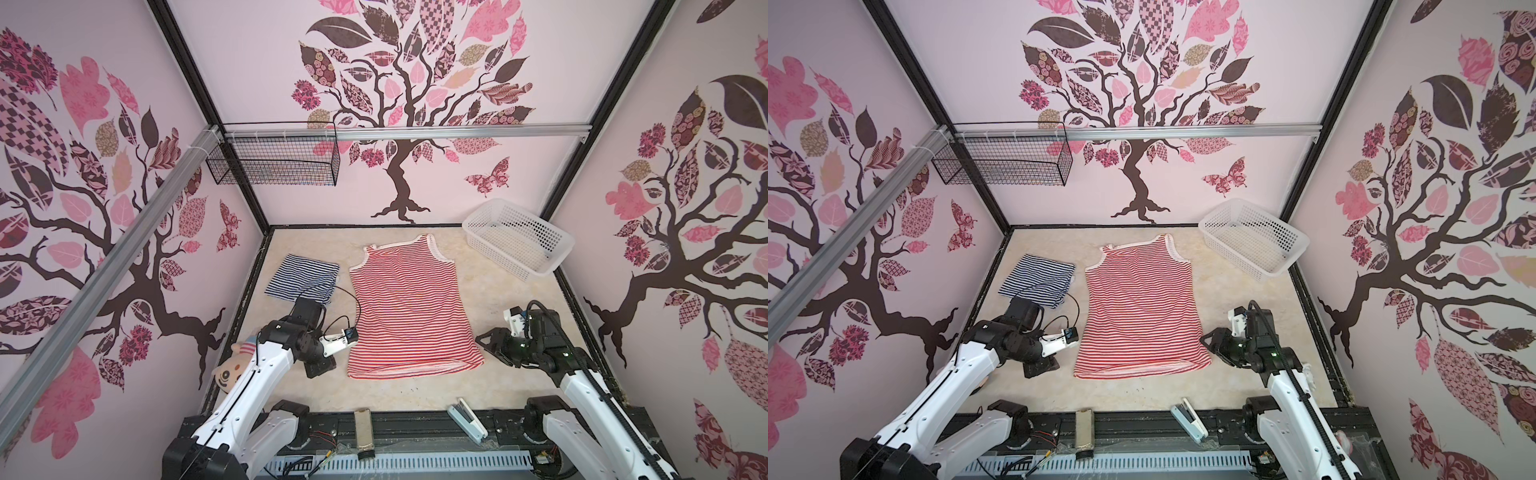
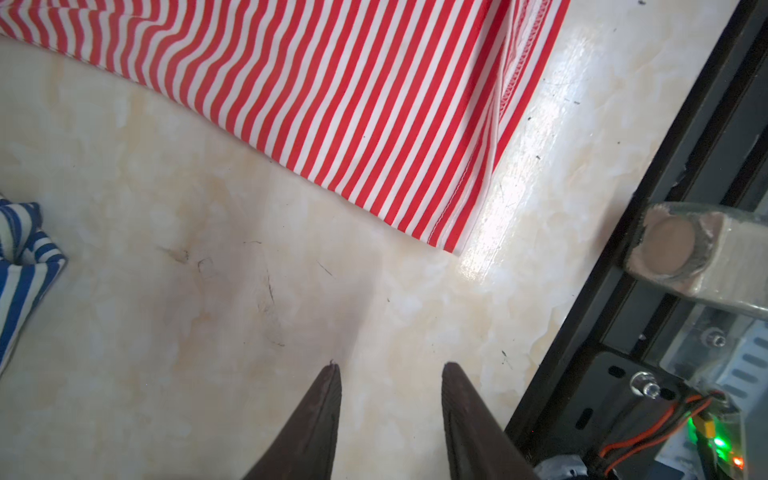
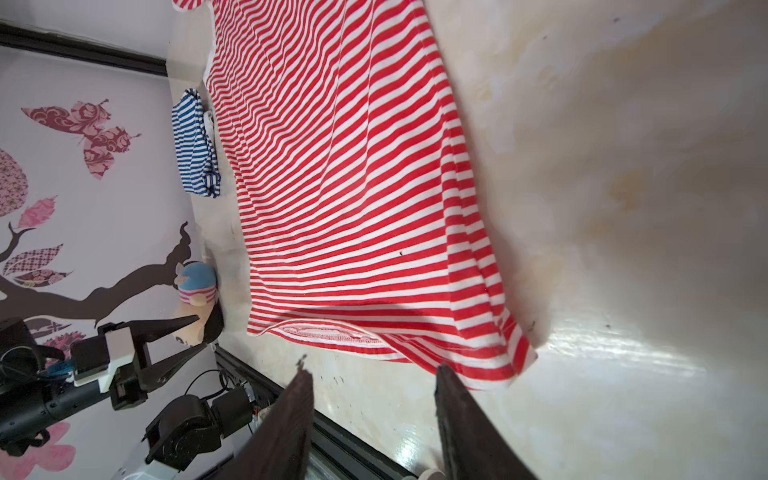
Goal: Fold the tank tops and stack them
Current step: 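Hold the near hem corners with both grippers and smooth the tank top flat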
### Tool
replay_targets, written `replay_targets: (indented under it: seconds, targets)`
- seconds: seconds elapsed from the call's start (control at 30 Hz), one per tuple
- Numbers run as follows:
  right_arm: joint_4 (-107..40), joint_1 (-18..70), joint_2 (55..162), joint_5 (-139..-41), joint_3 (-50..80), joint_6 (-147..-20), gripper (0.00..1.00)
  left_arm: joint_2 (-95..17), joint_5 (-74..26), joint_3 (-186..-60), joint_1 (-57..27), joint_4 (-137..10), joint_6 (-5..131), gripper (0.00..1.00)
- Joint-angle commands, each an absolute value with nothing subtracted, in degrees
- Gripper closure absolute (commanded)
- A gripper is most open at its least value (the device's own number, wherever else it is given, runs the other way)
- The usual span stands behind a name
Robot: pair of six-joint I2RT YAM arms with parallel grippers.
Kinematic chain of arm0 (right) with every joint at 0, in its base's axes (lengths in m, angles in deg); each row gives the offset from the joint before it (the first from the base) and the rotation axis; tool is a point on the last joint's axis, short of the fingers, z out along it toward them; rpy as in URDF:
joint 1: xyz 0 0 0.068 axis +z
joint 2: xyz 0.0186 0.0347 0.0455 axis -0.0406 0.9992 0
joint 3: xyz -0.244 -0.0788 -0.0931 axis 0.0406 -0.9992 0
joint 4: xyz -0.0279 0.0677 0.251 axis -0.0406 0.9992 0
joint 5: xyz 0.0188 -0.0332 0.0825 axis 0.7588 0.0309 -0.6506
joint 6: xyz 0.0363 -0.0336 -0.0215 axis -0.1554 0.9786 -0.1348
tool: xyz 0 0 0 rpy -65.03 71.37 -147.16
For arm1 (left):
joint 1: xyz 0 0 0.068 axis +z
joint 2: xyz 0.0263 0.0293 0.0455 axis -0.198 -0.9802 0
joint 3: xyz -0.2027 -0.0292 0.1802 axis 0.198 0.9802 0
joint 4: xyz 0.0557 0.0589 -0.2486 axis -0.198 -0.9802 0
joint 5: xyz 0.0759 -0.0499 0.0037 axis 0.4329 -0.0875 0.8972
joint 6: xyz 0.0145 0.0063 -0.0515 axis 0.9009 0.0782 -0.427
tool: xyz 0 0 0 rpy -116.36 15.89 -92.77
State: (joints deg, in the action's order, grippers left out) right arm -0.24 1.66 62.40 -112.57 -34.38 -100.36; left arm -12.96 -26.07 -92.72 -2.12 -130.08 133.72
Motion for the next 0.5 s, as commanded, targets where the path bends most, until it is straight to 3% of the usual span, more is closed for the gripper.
replay_targets:
  seconds: [0.0,0.2,0.33,0.47]
  targets:
    - [0.70,1.53,61.97,-109.04,-31.44,-100.20,0.59,-13.71,-28.47,-95.59,-3.07,-124.81,130.44,0.54]
    - [-14.30,8.29,72.45,-111.05,-35.06,-105.68,0.89,-28.79,-31.41,-102.59,-4.46,-115.31,122.11,0.54]
    - [-21.91,11.54,79.45,-112.02,-36.50,-108.09,0.92,-39.34,-29.64,-106.46,-9.05,-116.62,120.32,0.58]
    - [-18.85,11.65,81.11,-108.29,-37.44,-105.68,0.92,-42.20,-26.95,-103.99,-14.70,-114.77,120.56,0.58]
